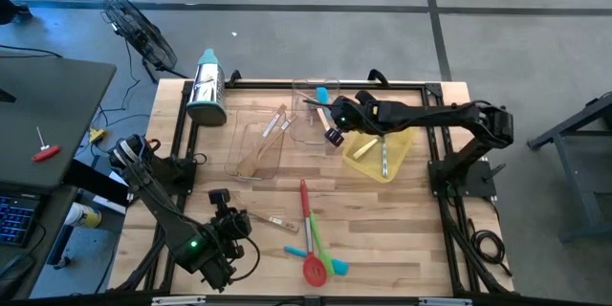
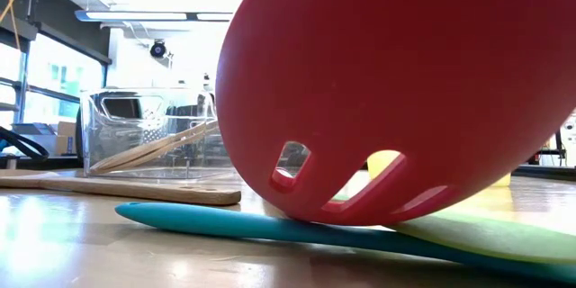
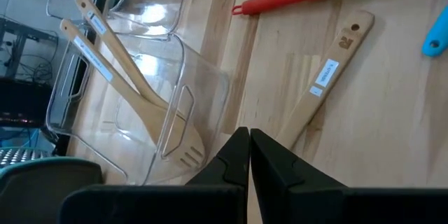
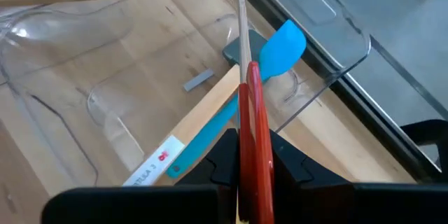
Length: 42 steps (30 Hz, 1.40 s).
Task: Pick & Place Kitchen Items
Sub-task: Put the red spatula into the top right transparent bin
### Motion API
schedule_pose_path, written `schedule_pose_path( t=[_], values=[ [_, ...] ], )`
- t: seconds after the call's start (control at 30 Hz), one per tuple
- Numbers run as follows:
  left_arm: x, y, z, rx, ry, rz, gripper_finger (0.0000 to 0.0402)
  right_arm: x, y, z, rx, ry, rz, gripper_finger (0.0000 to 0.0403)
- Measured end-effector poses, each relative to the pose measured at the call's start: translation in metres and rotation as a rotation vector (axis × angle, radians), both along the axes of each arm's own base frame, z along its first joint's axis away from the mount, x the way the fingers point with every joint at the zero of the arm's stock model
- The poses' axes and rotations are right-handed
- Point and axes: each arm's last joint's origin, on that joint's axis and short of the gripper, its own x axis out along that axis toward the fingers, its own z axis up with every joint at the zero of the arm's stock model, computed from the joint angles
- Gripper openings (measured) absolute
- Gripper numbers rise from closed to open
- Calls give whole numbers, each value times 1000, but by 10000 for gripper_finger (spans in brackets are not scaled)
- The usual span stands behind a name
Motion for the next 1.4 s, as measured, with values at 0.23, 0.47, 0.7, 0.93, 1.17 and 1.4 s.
schedule_pose_path(
  t=[0.23,0.47,0.7,0.93,1.17,1.4],
  values=[
    [0,0,0,-1,-5,0,10,4,-4,-12,44,25,13,28],
    [1,-1,0,-15,-19,15,10,9,-6,-20,48,29,11,28],
    [1,-1,0,-27,-27,20,10,11,-6,-21,62,13,23,28],
    [1,-1,0,-32,-33,29,10,12,-5,-21,75,4,14,32],
    [1,-1,0,-33,-33,30,10,12,-4,-21,97,-2,24,35],
    [1,-1,0,-33,-34,31,10,13,-3,-21,128,-11,50,42]
  ],
)
